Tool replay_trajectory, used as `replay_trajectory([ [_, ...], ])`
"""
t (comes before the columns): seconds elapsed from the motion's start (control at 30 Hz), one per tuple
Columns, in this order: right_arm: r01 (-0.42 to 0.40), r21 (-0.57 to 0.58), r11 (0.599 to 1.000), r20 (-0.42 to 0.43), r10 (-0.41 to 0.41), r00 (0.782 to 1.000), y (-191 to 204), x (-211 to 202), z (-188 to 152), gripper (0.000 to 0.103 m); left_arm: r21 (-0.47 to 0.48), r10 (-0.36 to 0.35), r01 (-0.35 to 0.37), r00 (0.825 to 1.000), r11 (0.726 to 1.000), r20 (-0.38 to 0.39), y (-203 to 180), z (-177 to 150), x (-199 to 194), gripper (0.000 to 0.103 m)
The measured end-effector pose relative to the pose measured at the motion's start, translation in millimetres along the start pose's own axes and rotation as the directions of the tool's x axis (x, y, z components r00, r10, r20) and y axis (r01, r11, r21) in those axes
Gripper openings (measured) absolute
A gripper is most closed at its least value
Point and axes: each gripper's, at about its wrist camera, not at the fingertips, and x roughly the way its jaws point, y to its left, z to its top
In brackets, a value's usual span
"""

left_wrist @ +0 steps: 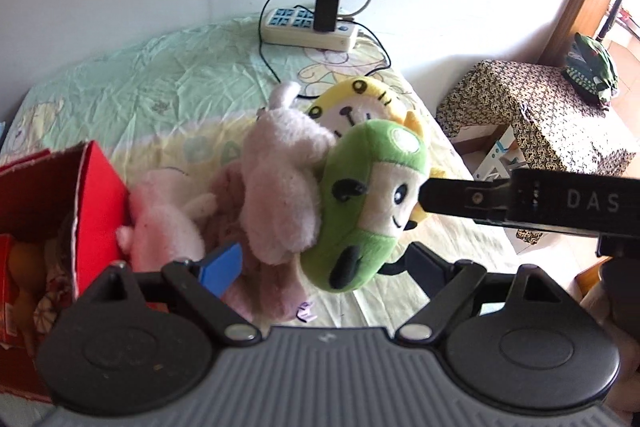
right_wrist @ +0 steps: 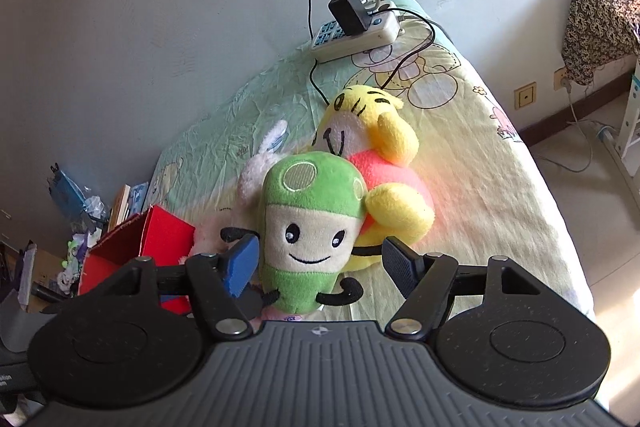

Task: Organize objects
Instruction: 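Close the right gripper on the green-and-white mushroom plush, then lift the mushroom plush with the right gripper and carry it over the red box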

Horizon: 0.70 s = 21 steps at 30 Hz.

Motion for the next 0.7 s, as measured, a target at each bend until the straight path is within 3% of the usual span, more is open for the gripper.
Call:
replay_trajectory([
  [0.1, -0.027, 0.025, 0.999, -0.012, 0.027, 1.000, -4, 7, 3, 0.068, 0.049, -0.011, 0.011, 1.000, 0.999, -0.001, -9, 2, 9, 0.088],
  [0.3, -0.078, 0.082, 0.994, -0.044, 0.081, 0.996, -14, 22, 9, 0.062, 0.036, -0.118, 0.118, 0.993, 0.992, -0.012, -10, 7, 23, 0.088],
  [0.53, -0.122, 0.109, 0.987, -0.082, 0.131, 0.988, -17, 43, 14, 0.062, 0.059, -0.116, 0.114, 0.993, 0.992, 0.030, -12, 16, 33, 0.087],
  [0.7, -0.133, 0.089, 0.987, -0.102, 0.141, 0.985, -13, 55, 17, 0.067, 0.075, -0.098, 0.096, 0.995, 0.993, 0.034, -11, 16, 41, 0.087],
])
